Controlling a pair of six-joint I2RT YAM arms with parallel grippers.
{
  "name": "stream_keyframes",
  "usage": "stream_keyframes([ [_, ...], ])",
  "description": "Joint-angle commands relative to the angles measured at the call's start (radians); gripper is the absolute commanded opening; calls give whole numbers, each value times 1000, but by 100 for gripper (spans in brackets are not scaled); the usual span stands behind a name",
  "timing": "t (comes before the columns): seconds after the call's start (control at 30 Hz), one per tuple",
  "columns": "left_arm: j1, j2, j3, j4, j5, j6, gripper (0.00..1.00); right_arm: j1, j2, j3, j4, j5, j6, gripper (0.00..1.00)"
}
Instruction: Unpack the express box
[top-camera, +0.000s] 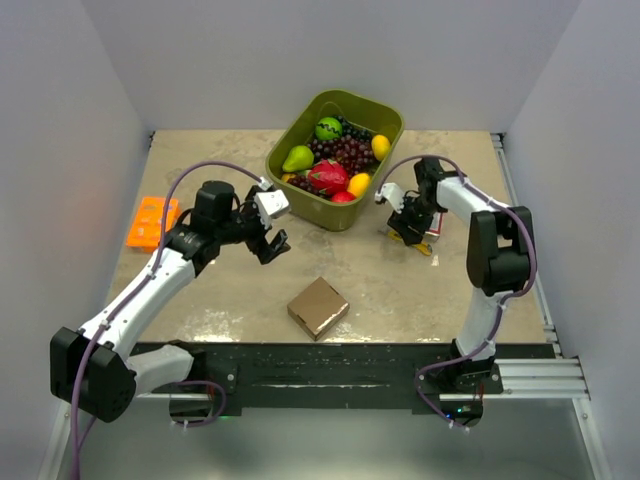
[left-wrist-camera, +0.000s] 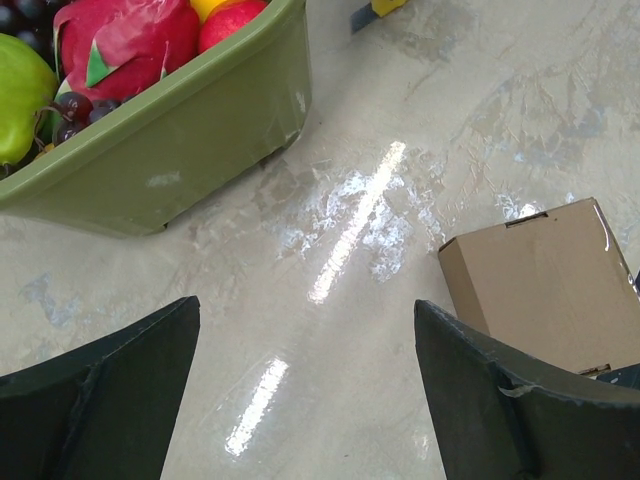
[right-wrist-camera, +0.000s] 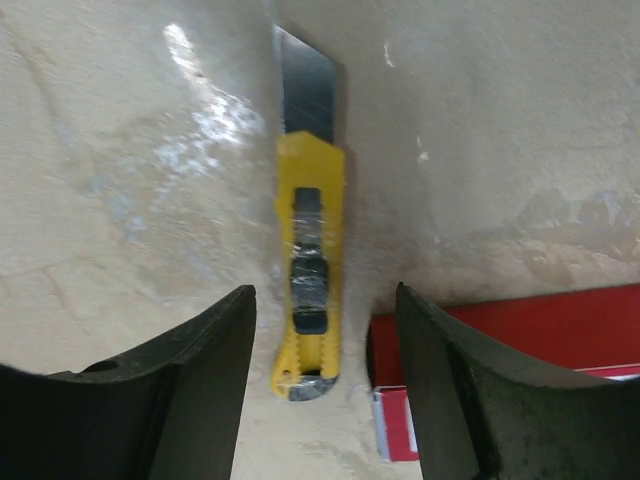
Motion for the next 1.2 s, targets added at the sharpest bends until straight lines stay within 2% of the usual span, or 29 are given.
stream_keyframes([
  [0.0,-1,-2,30,19,-9,32,92,-61,28,100,-25,2,-47,59],
  [0.1,-1,-2,27,17,-6,40,92,-78,33,92,-36,6,-76,59],
  [0.3,-1,3,22,22,-5,41,92,-79,8,38,-77,-18,-121,65],
  [0.63,-4,4,19,11,-15,40,92,-79,-73,-7,-45,-124,-67,63],
  [0.8,-5,7,17,20,-18,34,92,-79,-53,-34,-30,-103,-63,62],
  [1.03,-11,6,34,-12,-28,51,92,-79,-53,-99,59,-64,-47,54],
  [1.13,-16,7,42,-23,-28,55,91,-79,-62,-126,114,-48,-29,44],
  [1.17,-19,7,43,-27,-28,58,91,-79,-68,-137,131,-45,-24,37],
])
